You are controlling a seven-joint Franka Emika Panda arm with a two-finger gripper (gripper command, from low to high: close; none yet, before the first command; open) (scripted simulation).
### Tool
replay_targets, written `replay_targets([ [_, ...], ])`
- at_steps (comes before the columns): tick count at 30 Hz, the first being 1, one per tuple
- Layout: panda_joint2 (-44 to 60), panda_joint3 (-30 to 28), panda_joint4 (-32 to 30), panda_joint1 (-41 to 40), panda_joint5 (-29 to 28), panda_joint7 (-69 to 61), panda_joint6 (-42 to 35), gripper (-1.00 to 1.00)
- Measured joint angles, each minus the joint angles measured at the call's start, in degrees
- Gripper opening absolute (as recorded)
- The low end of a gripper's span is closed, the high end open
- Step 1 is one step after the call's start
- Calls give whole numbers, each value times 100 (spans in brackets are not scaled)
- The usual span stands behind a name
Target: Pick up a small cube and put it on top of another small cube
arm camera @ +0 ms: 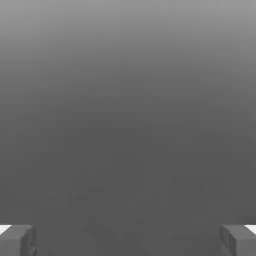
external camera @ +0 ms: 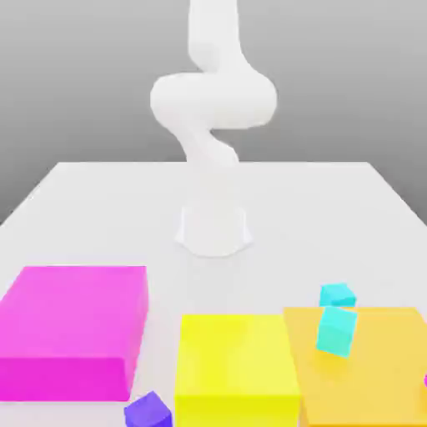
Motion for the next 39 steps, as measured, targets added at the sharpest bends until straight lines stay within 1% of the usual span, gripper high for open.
replay_targets([
  [12,2270,1739,-1891,550,63,1506,1743,0],
  [18,3811,2576,-2975,1142,192,2386,2888,0],
  [19,4004,2637,-3043,1239,113,2530,3029,0],
  [21,4278,2561,-3054,1414,-189,2821,3228,0],
  [25,4728,2040,-2951,1596,-1059,3491,3540,0],
  [30,5265,1035,-2812,2356,-2045,4225,3927,0],
  [34,5688,156,-2740,3104,-2520,4567,4271,0],
  [35,5781,-29,-2730,3268,-2587,4611,4351,-100],
  [39,5781,-28,-2730,3266,-2593,4617,4358,-100],
])
